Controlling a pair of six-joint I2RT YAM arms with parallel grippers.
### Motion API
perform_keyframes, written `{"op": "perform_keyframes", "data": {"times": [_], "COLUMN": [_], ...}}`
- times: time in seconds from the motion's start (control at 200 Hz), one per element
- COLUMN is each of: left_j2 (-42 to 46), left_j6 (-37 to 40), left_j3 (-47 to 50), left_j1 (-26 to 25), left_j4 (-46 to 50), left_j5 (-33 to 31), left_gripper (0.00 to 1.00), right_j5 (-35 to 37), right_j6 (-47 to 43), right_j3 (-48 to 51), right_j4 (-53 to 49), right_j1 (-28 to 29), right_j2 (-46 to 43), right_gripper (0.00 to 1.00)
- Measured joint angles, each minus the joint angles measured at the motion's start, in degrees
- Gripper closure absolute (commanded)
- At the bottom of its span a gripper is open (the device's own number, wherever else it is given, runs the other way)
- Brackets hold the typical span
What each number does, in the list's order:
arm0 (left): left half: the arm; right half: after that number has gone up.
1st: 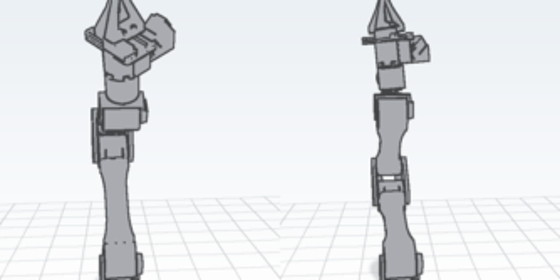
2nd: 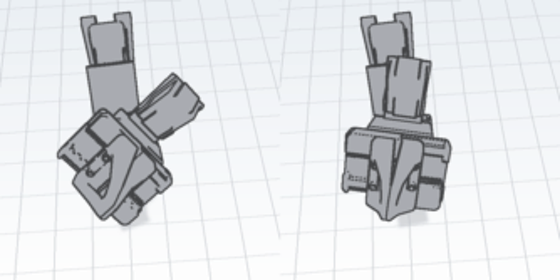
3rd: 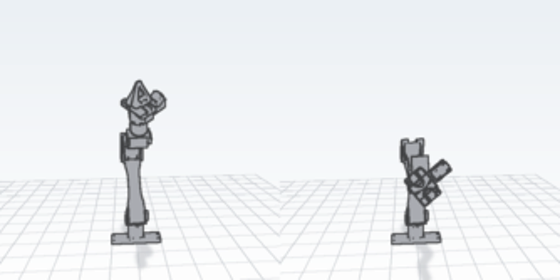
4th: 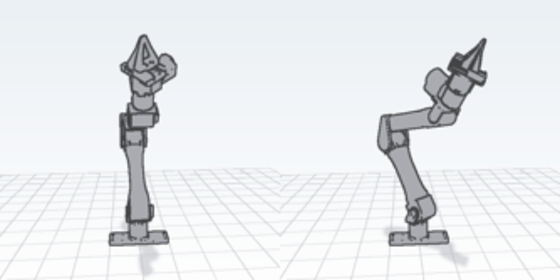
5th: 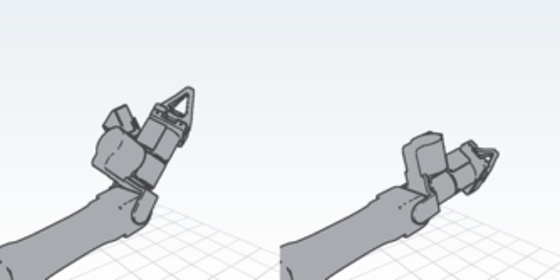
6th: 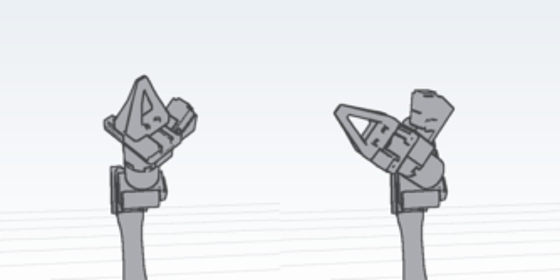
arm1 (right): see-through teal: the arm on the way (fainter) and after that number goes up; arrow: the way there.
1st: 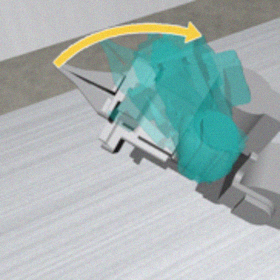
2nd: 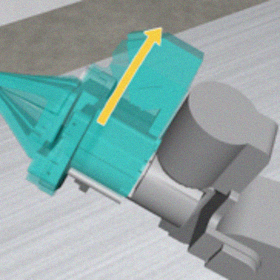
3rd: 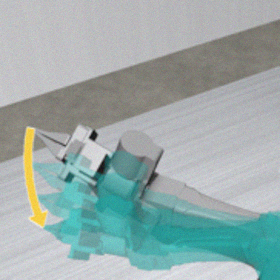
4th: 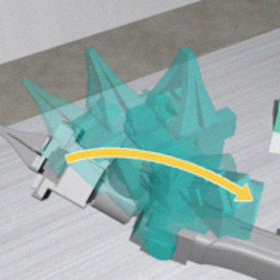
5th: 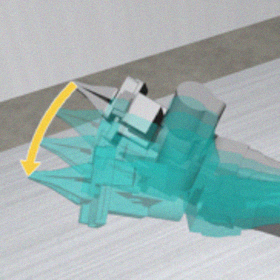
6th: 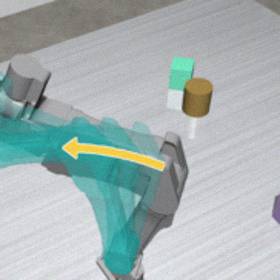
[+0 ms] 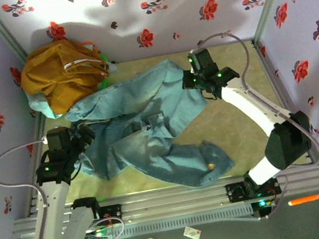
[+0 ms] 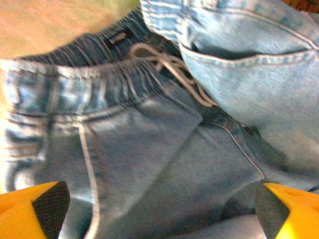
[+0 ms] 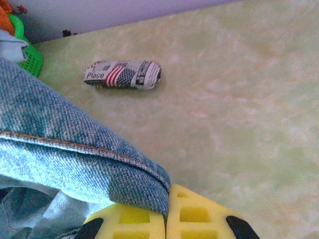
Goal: Fold and stack the trousers
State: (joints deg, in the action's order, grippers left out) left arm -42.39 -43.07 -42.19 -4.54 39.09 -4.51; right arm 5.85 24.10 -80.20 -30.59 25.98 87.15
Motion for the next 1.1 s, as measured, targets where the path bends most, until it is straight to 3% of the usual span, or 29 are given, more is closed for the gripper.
{"op": "perform_keyframes", "data": {"times": [0.025, 0.065, 0.085, 0.245, 0.345, 0.515, 0.675, 0.825, 0.985, 1.03, 1.1], "left_j2": [0.0, -0.4, -0.6, -4.3, -6.8, -10.5, -15.2, -16.6, -14.6, -13.3, -11.5], "left_j6": [-0.1, -0.1, -0.1, -0.5, -1.0, -3.1, -5.6, -8.1, -10.4, -10.8, -11.1], "left_j3": [0.2, 0.6, 0.9, 2.3, 3.3, 7.5, 12.0, 15.9, 20.4, 21.1, 21.7], "left_j1": [0.0, 0.0, 0.0, -0.3, -1.6, -2.9, -2.9, -2.4, -1.1, -1.0, -0.9], "left_j4": [-0.2, -0.7, -1.1, -3.0, -5.1, -11.0, -16.4, -20.1, -22.4, -22.8, -22.8], "left_j5": [0.3, 0.7, 1.1, 4.4, 5.3, 6.1, 5.0, 3.1, 2.1, 2.1, 2.0], "left_gripper": [0.01, 0.01, 0.01, 0.02, 0.02, 0.02, 0.02, 0.02, 0.02, 0.02, 0.03], "right_j5": [1.2, 3.1, 4.4, 10.8, 13.1, 7.2, -2.8, -8.0, -11.2, -12.2, -13.9], "right_j6": [-0.6, -1.7, -1.5, -1.4, -1.1, -1.9, -5.5, -8.9, -10.7, -11.0, -11.5], "right_j3": [-0.5, -0.9, -1.0, -2.1, 0.9, 8.2, 5.7, -1.2, -3.3, -3.3, -3.5], "right_j4": [-0.8, -1.7, -2.1, -5.4, -5.3, -2.0, 1.9, 2.2, 2.0, 2.1, 2.2], "right_j1": [-0.2, -0.6, -1.1, -5.7, -5.1, 4.5, 13.0, 15.2, 14.1, 13.8, 13.4], "right_j2": [0.0, 0.2, 0.5, 4.3, 3.8, 1.6, 10.5, 23.3, 28.2, 28.3, 28.3], "right_gripper": [0.80, 0.54, 0.49, 0.43, 0.43, 0.36, 0.27, 0.28, 0.33, 0.40, 0.64]}}
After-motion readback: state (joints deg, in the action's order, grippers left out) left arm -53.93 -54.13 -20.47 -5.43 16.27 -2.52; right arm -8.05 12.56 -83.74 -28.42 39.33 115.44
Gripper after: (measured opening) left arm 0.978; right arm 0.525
